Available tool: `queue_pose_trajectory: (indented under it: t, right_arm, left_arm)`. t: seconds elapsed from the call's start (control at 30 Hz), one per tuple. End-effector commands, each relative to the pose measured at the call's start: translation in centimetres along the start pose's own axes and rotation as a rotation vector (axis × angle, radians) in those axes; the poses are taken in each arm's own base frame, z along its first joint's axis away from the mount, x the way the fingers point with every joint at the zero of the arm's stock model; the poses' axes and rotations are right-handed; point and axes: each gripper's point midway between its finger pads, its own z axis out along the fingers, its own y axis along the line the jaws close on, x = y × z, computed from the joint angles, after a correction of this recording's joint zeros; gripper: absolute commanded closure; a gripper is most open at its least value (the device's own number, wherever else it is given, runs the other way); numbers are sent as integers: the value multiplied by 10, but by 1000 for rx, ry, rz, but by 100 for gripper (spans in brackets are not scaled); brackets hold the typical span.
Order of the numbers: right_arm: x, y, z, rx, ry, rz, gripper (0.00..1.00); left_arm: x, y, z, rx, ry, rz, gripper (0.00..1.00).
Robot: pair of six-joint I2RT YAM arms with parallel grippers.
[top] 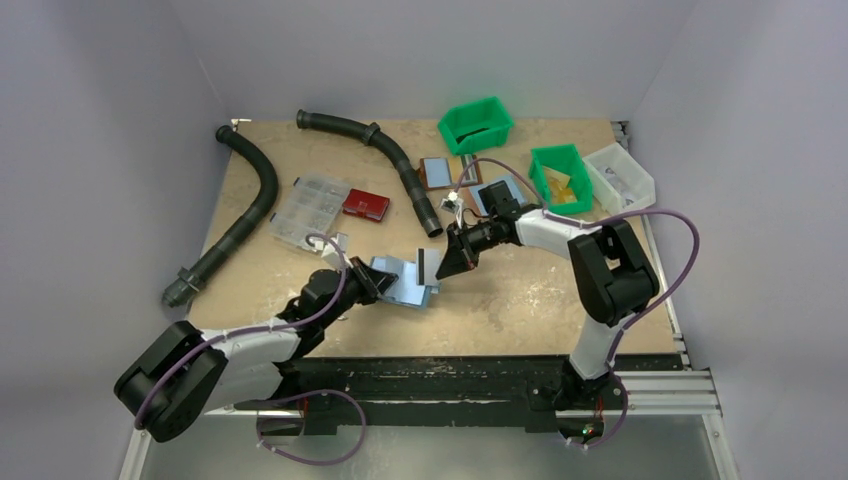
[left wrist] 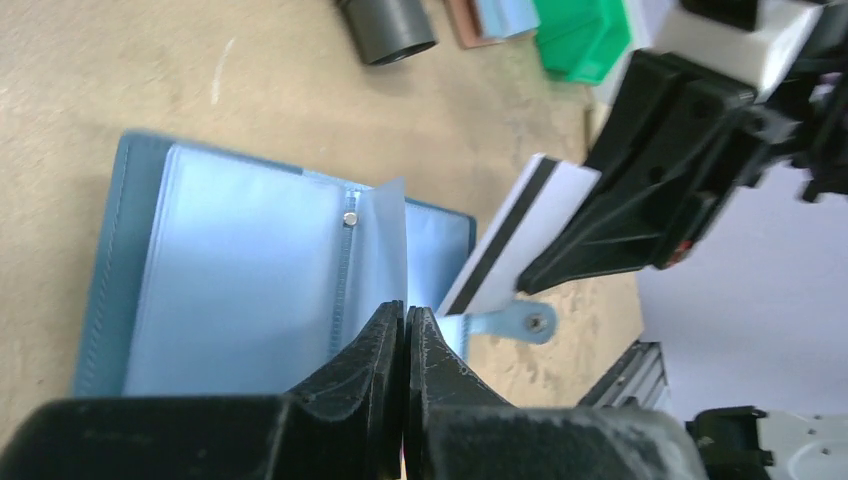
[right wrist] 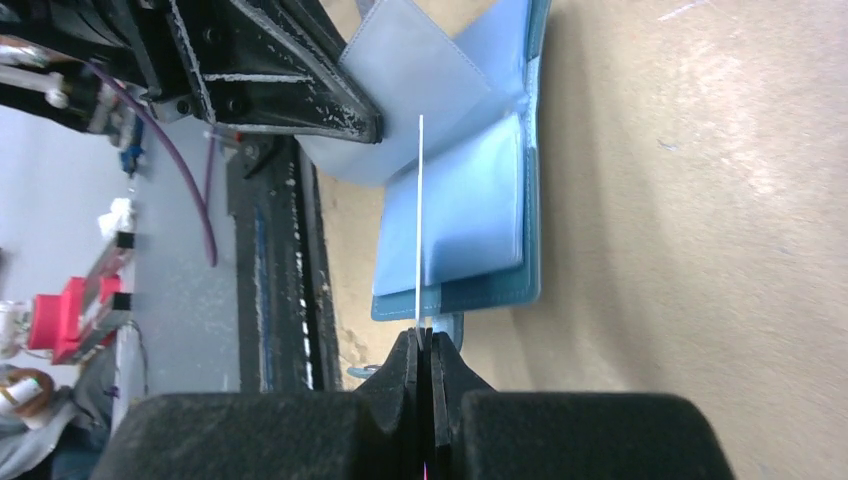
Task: Take the credit cards out of the card holder
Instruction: Remove the credit card from the card holder, then place the credit card in the storage box.
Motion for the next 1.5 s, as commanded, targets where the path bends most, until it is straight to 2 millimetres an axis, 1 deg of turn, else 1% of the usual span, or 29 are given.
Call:
queue_pose_trajectory:
  t: [0.0, 0.13, 0.17, 0.2, 0.27, 0.33, 0.47, 0.53, 0.57, 0.6, 0.67, 0.73, 0.77, 0.8, 0.87, 0.93, 1.03, 1.1, 1.17, 1.27, 1.3, 1.4, 1.47]
  right_arm:
    - [-8, -9, -13, 63, 22, -96, 100]
    - [-15, -7, -28, 125, 38, -199, 100]
    - [-18, -7, -33, 148, 41, -233, 100]
    - [-22, -4, -39, 173, 40, -272, 100]
    - [-28, -3, -53, 224, 33, -327, 100]
    - [-33, -1, -68, 257, 14, -367, 100]
    - [-44, -3, -109, 338, -49, -425, 100]
    - [-48, -5, -130, 391, -85, -434, 100]
    - [-51, -5, -141, 424, -102, -444, 100]
    - [-53, -7, -151, 455, -117, -448, 100]
    - [-56, -9, -171, 513, -151, -454, 100]
    - [-62, -10, -190, 571, -192, -465, 100]
    - [-64, -11, -200, 600, -208, -467, 100]
    - [-65, -11, -208, 630, -223, -466, 100]
    - [-69, -12, -227, 694, -255, -463, 100]
    - [-72, -14, -250, 777, -295, -444, 100]
    - [-77, -15, -281, 880, -355, -419, 100]
    - [-76, -15, -296, 920, -397, -396, 100]
    - [-76, -13, -305, 937, -427, -390, 100]
    - [-75, -12, -316, 967, -449, -388, 100]
    - [-75, -11, -320, 980, -457, -388, 100]
    - [-74, -9, -331, 1015, -480, -386, 100]
    - [-73, -9, -336, 1032, -492, -385, 100]
  left_arm:
    - [2, 23, 3, -76, 4, 43, 100]
    - [11, 37, 5, -136, 51, 63, 100]
    - [11, 37, 7, -143, 59, 67, 97]
    - [12, 38, 7, -152, 69, 70, 91]
    - [11, 34, 8, -150, 85, 82, 80]
    - [11, 29, 9, -150, 109, 102, 72]
    - [5, 24, 7, -184, 146, 159, 55]
    - [-3, 17, 4, -190, 146, 187, 45]
    - [-8, 11, 3, -181, 136, 203, 38]
    - [-16, 3, 2, -170, 125, 227, 34]
    - [-31, -12, -1, -160, 101, 267, 26]
    - [-46, -26, -3, -158, 93, 311, 21]
    - [-53, -36, -3, -150, 86, 333, 19]
    - [-55, -39, -4, -160, 108, 353, 18]
    - [-64, -55, -2, -145, 133, 391, 17]
    - [-72, -77, 0, -112, 175, 431, 17]
    - [-86, -101, 2, -91, 214, 493, 17]
    - [-92, -117, 2, -58, 232, 529, 17]
    - [-100, -127, -1, -43, 234, 577, 16]
    - [-120, -121, -4, -128, 198, 660, 14]
    - [-122, -120, -5, -136, 191, 664, 13]
    - [-119, -114, -2, -123, 171, 670, 13]
    - [-124, -101, -7, -176, 156, 675, 13]
